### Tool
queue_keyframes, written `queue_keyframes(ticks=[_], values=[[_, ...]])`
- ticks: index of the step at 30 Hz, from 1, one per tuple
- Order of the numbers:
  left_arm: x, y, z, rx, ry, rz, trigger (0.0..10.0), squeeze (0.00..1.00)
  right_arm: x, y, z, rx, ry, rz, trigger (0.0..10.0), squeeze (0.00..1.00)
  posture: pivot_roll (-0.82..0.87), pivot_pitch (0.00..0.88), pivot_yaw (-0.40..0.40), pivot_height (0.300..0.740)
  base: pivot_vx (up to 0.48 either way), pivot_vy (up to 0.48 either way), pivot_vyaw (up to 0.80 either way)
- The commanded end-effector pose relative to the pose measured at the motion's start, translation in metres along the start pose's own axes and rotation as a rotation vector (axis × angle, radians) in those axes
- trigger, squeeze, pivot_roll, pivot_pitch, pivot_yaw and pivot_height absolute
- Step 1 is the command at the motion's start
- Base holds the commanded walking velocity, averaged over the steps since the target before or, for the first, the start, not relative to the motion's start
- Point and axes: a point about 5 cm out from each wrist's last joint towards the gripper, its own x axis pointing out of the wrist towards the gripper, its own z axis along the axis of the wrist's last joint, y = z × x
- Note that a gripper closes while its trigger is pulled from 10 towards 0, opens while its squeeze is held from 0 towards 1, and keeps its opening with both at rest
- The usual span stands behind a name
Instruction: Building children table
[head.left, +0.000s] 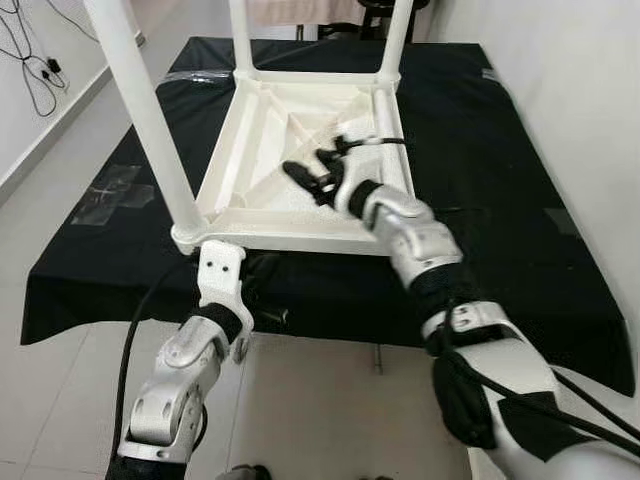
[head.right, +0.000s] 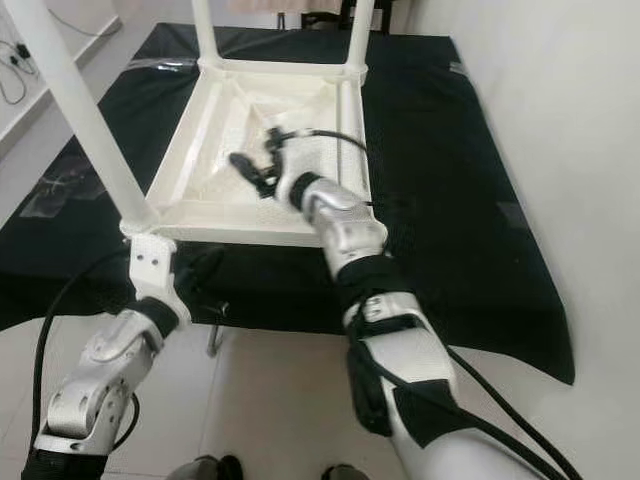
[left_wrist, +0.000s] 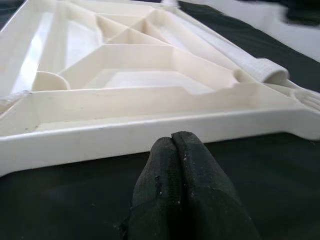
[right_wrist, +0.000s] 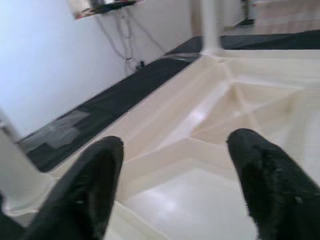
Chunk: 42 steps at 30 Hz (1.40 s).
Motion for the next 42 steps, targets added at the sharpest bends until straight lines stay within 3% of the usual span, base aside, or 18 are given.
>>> queue_keyframes(ticks=[1, 2, 3, 4, 5, 6, 7, 8, 10, 13, 15, 20, 22, 23, 25, 26, 32, 42], values=[[0.000, 0.002, -0.004, -0.007, 0.037, 0.022, 10.0, 0.00, -0.008, -0.010, -0.010, 0.041, 0.020, -0.051, 10.0, 1.00, 0.01, 0.148, -0.031, 0.740, 0.000, 0.000, 0.00], [0.000, 0.001, -0.003, -0.004, 0.037, 0.007, 10.0, 0.00, -0.016, -0.020, -0.010, 0.042, 0.007, -0.115, 10.0, 1.00, 0.01, 0.145, -0.026, 0.740, 0.000, 0.000, 0.00], [0.000, 0.001, -0.003, -0.004, 0.037, 0.007, 10.0, 0.00, -0.016, -0.020, -0.010, 0.042, 0.007, -0.115, 10.0, 1.00, 0.01, 0.145, -0.026, 0.740, 0.000, 0.000, 0.00], [0.000, 0.000, -0.002, 0.000, 0.036, -0.007, 10.0, 0.00, -0.020, -0.026, -0.010, 0.043, -0.003, -0.155, 10.0, 0.50, 0.01, 0.144, -0.024, 0.740, 0.000, 0.000, 0.00], [0.000, -0.001, -0.001, -0.009, 0.031, -0.021, 10.0, 0.00, -0.026, -0.035, -0.005, -0.023, -0.054, -0.261, 10.0, 0.50, 0.00, 0.143, -0.023, 0.740, 0.000, 0.000, 0.00], [0.000, -0.001, -0.001, -0.009, 0.031, -0.021, 10.0, 0.00, -0.026, -0.035, -0.005, -0.023, -0.054, -0.261, 10.0, 0.50, 0.00, 0.143, -0.023, 0.740, 0.000, 0.000, 0.00], [0.001, -0.001, 0.001, -0.044, 0.010, -0.027, 10.0, 0.00, -0.035, -0.044, 0.001, -0.104, -0.145, -0.409, 10.0, 0.00, 0.00, 0.140, -0.017, 0.740, 0.000, 0.000, 0.00], [0.001, -0.001, 0.001, -0.044, 0.010, -0.027, 10.0, 0.00, -0.035, -0.044, 0.001, -0.104, -0.145, -0.409, 10.0, 0.00, 0.00, 0.140, -0.017, 0.740, 0.000, 0.000, 0.00], [0.003, 0.001, 0.004, -0.126, -0.010, -0.003, 10.0, 0.00, -0.041, -0.046, -0.001, -0.061, -0.163, -0.427, 10.0, 0.00, 0.00, 0.138, -0.013, 0.740, 0.000, 0.000, 0.00], [0.007, 0.008, 0.008, -0.318, -0.055, 0.092, 10.0, 0.00, -0.047, -0.034, -0.008, 0.066, -0.158, -0.314, 10.0, 0.00, 0.00, 0.136, -0.009, 0.740, 0.000, 0.000, 0.00], [0.008, 0.011, 0.009, -0.374, -0.049, 0.123, 10.0, 0.00, -0.051, -0.020, -0.009, 0.108, -0.200, -0.220, 10.0, 0.00, 0.00, 0.131, -0.009, 0.740, 0.000, 0.000, 0.00], [0.008, 0.007, 0.011, -0.413, -0.042, 0.077, 10.0, 0.00, -0.052, -0.010, -0.016, 0.107, -0.177, -0.213, 10.0, 0.00, 0.00, 0.127, -0.010, 0.740, 0.000, 0.000, 0.00], [0.008, 0.008, 0.012, -0.397, -0.046, 0.077, 10.0, 0.00, -0.052, -0.009, -0.018, 0.103, -0.170, -0.217, 10.0, 0.00, 0.00, 0.122, -0.011, 0.740, 0.000, 0.000, 0.00], [0.008, 0.010, 0.012, -0.346, -0.050, 0.088, 10.0, 0.00, -0.052, -0.008, -0.019, 0.101, -0.167, -0.221, 10.0, 0.00, 0.01, 0.120, -0.012, 0.740, 0.000, 0.000, 0.00], [0.008, 0.010, 0.012, -0.346, -0.050, 0.088, 10.0, 0.00, -0.052, -0.008, -0.019, 0.101, -0.167, -0.221, 10.0, 0.00, 0.01, 0.120, -0.012, 0.740, 0.000, 0.000, 0.00], [0.008, 0.014, 0.011, -0.240, -0.041, 0.110, 10.0, 0.00, -0.054, -0.008, -0.019, 0.101, -0.168, -0.217, 10.0, 0.00, 0.00, 0.117, -0.013, 0.740, 0.000, 0.000, -0.79], [0.007, 0.019, 0.008, -0.108, -0.019, 0.140, 10.0, 0.00, -0.059, -0.008, -0.017, 0.077, -0.168, -0.217, 10.0, 0.00, 0.00, 0.108, -0.011, 0.740, 0.000, 0.000, -0.13], [0.004, 0.018, 0.007, -0.041, -0.006, 0.101, 10.0, 0.00, -0.064, -0.001, -0.026, 0.041, -0.150, -0.202, 10.0, 0.00, 0.01, 0.107, -0.010, 0.740, 0.000, 0.000, 0.00]])
